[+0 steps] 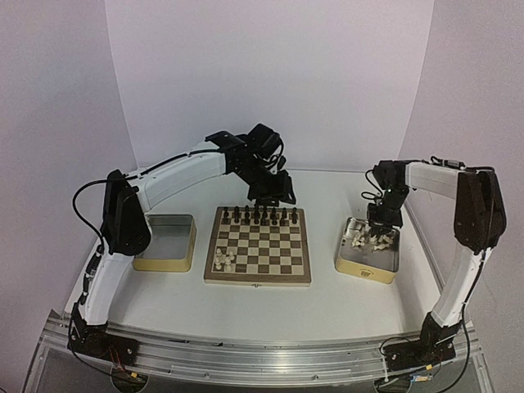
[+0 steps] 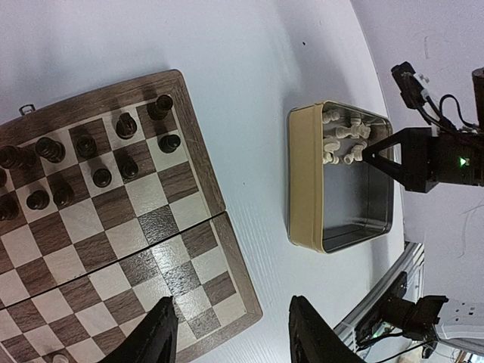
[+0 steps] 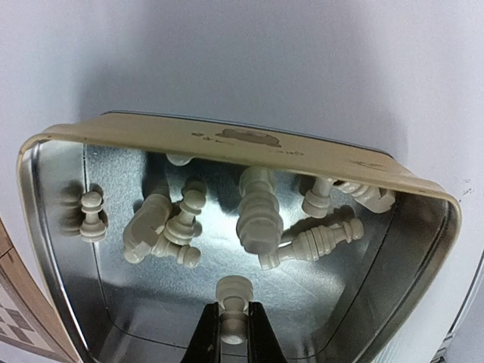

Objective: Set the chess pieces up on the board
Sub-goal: Pick up the chess piece from the storage box, then place the chess piece on the chessboard.

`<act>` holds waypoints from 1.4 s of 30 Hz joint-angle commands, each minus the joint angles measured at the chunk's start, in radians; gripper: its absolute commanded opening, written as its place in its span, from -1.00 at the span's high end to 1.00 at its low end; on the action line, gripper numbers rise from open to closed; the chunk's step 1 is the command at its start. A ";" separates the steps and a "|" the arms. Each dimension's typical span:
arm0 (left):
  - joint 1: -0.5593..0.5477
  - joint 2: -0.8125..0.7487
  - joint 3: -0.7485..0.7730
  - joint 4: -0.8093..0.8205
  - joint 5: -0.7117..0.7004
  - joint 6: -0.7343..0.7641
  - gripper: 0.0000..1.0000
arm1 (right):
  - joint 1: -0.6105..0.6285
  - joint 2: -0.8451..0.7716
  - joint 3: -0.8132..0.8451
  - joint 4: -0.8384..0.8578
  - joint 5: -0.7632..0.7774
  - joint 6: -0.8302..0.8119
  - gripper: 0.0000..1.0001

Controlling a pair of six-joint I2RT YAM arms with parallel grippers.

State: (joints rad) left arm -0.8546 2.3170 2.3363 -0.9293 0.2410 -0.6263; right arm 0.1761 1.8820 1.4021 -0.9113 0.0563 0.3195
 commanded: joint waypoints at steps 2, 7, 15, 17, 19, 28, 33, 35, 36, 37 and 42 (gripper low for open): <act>0.020 -0.007 0.030 0.027 0.010 0.022 0.01 | 0.009 -0.070 0.050 -0.082 -0.013 0.009 1.00; 0.056 -0.049 -0.010 0.029 0.005 0.016 0.01 | 0.089 -0.085 0.168 -0.170 0.037 0.016 1.00; 0.140 -0.164 -0.112 0.005 -0.056 -0.009 0.01 | 0.335 0.007 0.373 -0.234 0.042 0.085 1.00; 0.160 -0.185 -0.136 -0.017 -0.093 -0.021 0.01 | 0.388 0.056 0.422 -0.234 0.034 0.103 1.00; 0.179 -0.205 -0.151 -0.046 -0.139 -0.034 0.00 | 0.434 0.108 0.466 -0.235 0.024 0.120 1.00; 0.217 -0.259 -0.176 -0.127 -0.232 -0.051 -0.02 | 0.593 0.295 0.613 -0.232 0.010 0.143 1.00; 0.218 -0.275 -0.212 -0.110 -0.214 -0.049 -0.02 | 0.632 0.352 0.634 -0.221 0.020 0.142 1.00; 0.218 -0.279 -0.222 -0.102 -0.206 -0.049 -0.02 | 0.639 0.369 0.634 -0.212 0.025 0.140 1.00; 0.218 -0.281 -0.229 -0.097 -0.201 -0.049 -0.02 | 0.642 0.376 0.636 -0.209 0.029 0.138 1.00; 0.218 -0.283 -0.234 -0.094 -0.199 -0.049 -0.02 | 0.646 0.384 0.638 -0.206 0.035 0.136 1.00; 0.218 -0.289 -0.252 -0.079 -0.190 -0.049 -0.02 | 0.655 0.424 0.640 -0.183 0.053 0.131 1.00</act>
State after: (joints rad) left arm -0.6357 2.0972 2.0938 -1.0290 0.0491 -0.6643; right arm 0.8239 2.2629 2.0054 -1.1109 0.0835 0.4473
